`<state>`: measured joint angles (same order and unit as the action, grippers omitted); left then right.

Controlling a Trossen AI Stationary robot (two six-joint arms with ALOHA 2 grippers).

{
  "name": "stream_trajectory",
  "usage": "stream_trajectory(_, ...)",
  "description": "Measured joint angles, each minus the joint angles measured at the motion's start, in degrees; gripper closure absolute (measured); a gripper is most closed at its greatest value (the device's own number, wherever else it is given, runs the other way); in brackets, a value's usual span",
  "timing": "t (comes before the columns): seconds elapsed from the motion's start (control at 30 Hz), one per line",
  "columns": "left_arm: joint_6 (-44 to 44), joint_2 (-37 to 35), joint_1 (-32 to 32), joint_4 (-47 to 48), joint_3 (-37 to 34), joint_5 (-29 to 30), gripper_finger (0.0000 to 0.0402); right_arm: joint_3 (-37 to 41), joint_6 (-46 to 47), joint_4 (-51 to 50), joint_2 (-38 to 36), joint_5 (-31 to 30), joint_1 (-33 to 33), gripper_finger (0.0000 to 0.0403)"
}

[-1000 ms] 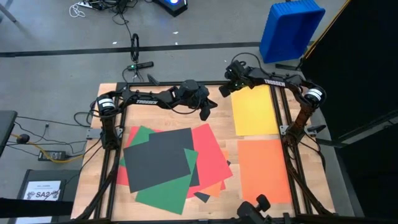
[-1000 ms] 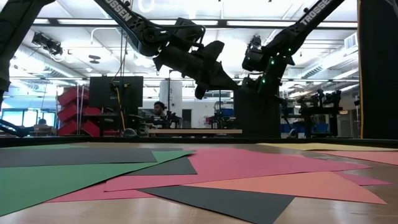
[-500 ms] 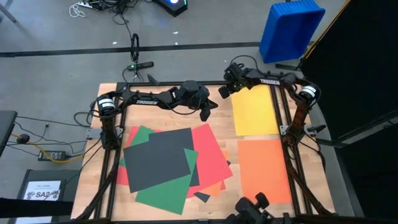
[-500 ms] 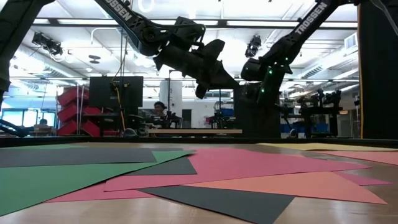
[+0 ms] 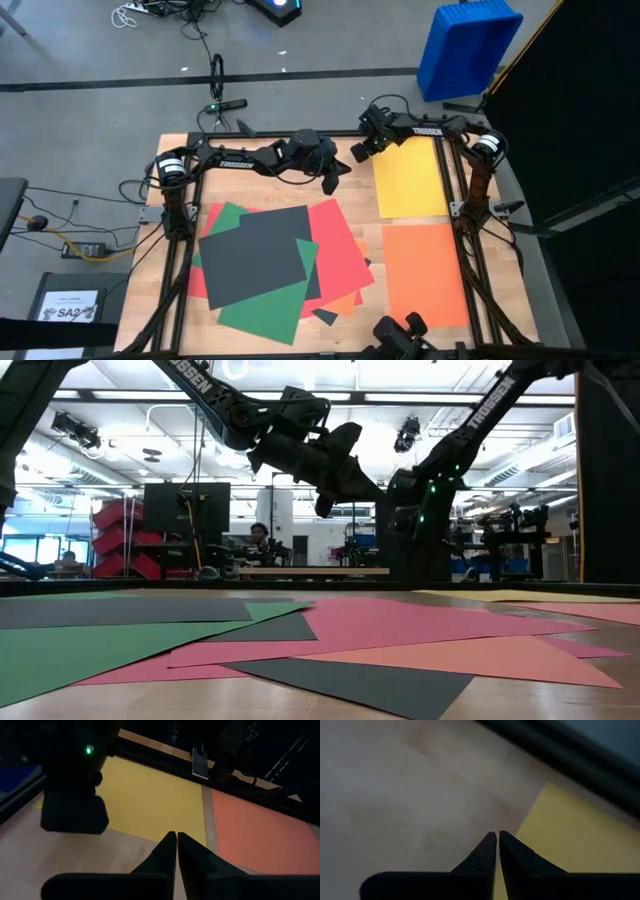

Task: Organize paper
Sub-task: Stack the yellow colored paper on top of the yellow colored papers

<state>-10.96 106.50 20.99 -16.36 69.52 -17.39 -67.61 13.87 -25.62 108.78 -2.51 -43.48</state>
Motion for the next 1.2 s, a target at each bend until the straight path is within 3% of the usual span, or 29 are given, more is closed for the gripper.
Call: stream_trajectory(1.2, 0.2, 0.0, -0.1, 0.0, 0.0, -0.2, 0.0402, -0.1, 2.0, -2.9, 1.2, -2.5, -1.4, 0.0403)
